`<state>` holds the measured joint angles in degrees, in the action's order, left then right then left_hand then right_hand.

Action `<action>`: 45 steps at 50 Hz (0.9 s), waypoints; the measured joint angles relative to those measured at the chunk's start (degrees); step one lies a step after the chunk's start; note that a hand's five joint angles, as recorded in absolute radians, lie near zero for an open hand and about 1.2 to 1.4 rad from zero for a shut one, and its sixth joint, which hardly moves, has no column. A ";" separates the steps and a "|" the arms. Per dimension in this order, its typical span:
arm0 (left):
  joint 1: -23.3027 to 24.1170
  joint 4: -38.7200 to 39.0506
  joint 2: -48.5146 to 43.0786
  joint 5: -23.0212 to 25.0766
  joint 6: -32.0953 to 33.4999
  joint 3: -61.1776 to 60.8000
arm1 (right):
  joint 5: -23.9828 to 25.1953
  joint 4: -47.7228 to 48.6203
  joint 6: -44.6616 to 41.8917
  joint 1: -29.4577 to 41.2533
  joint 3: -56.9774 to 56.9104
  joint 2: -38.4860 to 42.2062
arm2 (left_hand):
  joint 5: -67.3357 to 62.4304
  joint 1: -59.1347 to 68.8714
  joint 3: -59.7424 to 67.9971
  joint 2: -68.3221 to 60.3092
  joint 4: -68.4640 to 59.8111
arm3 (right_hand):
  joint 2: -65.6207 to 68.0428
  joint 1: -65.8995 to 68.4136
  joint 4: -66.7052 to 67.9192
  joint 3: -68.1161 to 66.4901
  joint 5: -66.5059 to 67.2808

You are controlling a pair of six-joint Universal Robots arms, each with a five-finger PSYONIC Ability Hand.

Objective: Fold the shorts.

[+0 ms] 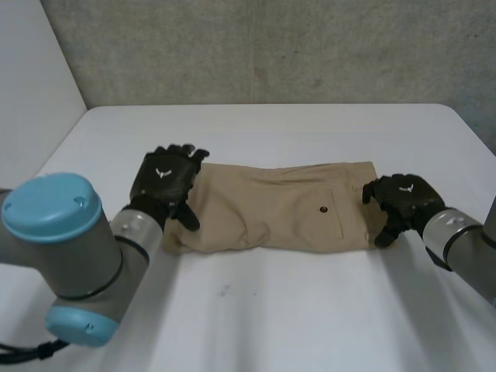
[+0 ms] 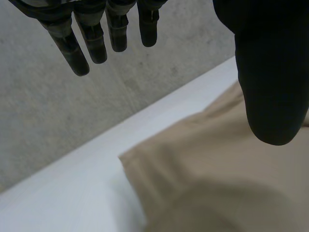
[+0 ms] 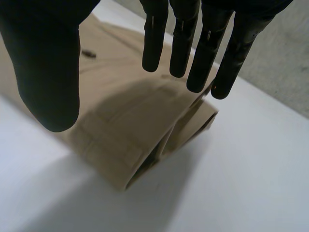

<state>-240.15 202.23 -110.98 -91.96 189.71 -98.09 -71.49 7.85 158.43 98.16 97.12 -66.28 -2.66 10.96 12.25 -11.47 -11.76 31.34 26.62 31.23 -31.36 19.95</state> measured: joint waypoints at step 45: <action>-0.30 -0.93 2.53 -0.20 -1.53 -3.92 | -4.18 -4.06 -26.98 -0.33 -12.60 -2.08 | 0.00 0.00 0.00 0.00 0.00 | 36.05 28.18 37.06 -36.46 35.88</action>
<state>-240.44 201.31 -108.46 -92.16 188.17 -102.01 -75.67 3.78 131.45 97.83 84.52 -68.36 -2.66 10.96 12.25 -11.47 -11.76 67.39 54.80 68.29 -67.82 55.83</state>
